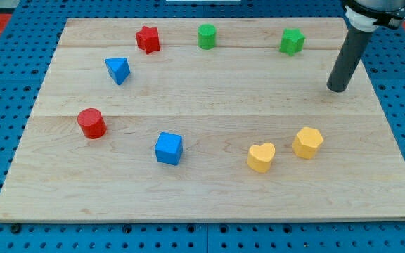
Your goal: Move your arm towards the green star
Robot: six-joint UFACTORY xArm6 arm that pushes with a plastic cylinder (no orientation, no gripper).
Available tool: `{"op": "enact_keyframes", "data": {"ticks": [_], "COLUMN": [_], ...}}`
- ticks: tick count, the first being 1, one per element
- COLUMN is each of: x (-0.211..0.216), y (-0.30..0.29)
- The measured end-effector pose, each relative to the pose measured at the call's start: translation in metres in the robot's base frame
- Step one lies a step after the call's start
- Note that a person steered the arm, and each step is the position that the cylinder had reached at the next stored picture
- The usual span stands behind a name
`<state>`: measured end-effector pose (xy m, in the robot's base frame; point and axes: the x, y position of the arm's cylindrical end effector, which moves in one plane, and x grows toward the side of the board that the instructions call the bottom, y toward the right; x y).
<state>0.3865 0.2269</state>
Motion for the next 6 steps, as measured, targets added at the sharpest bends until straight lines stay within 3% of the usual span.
{"op": "enact_keyframes", "data": {"ticks": [6], "x": [-0.0068], "y": [-0.0006]}}
